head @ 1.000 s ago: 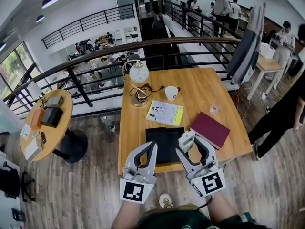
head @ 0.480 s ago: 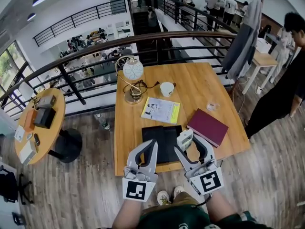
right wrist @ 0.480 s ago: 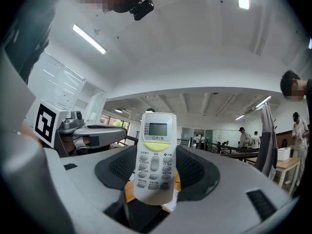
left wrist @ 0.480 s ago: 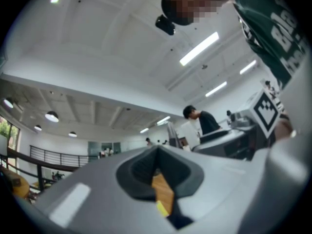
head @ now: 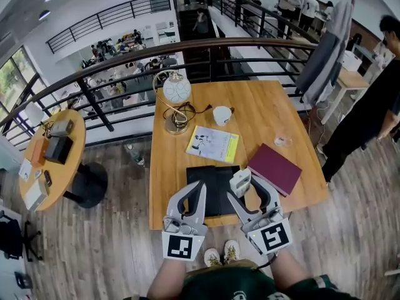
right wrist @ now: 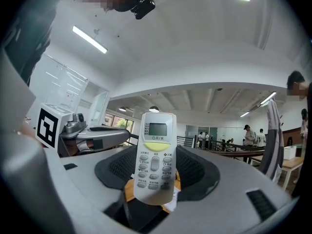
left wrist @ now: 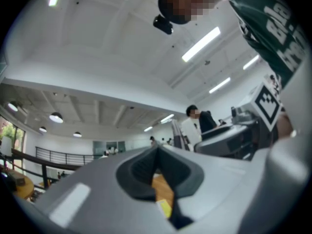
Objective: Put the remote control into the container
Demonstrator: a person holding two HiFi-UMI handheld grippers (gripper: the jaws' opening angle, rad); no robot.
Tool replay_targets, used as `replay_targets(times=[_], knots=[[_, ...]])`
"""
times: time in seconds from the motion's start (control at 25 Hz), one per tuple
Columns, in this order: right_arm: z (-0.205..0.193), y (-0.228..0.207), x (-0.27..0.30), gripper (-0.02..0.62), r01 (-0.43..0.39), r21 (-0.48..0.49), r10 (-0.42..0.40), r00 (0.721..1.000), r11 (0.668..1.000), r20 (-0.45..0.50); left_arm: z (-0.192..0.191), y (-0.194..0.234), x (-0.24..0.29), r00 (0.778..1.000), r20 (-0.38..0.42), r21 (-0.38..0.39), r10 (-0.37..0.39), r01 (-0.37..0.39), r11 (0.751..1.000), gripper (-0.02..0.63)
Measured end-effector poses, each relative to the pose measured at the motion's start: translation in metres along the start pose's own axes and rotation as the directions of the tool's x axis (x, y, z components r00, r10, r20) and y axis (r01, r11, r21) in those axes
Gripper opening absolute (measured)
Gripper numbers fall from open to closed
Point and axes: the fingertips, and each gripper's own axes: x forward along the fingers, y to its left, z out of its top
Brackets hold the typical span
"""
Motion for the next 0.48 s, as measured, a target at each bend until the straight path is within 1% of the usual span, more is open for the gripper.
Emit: replay_targets(times=[0.08, 0.2, 0.32, 0.48], knots=[[0.001, -0.003, 0.001, 0.264, 0.001, 0.000, -0.001, 1.000, 1.000, 0.000, -0.003, -0.001, 0.003, 1.000, 0.003, -0.011, 0.007, -0.007, 1.000, -0.005], [-0.002, -0.006, 0.005, 0.264, -0.003, 0.006, 0.003, 1.000, 1.000, 0.000, -0.008, -0.002, 0.007, 1.000, -0.005, 0.010, 0.000, 0.000, 1.000, -0.005], [-0.006, -0.007, 0.007, 0.264, -0.010, 0.015, 0.010, 1.000, 1.000, -0.003, -0.009, -0.002, 0.010, 1.000, -0.001, 0.002, 0.003, -0.003, 1.000, -0.005], [-0.016, -0.010, 0.013, 0.264, -0.017, 0.025, 0.018, 1.000, 1.000, -0.026, -0.011, -0.001, 0.016, 1.000, 0.002, 0.001, 0.004, -0.004, 1.000, -0.005]])
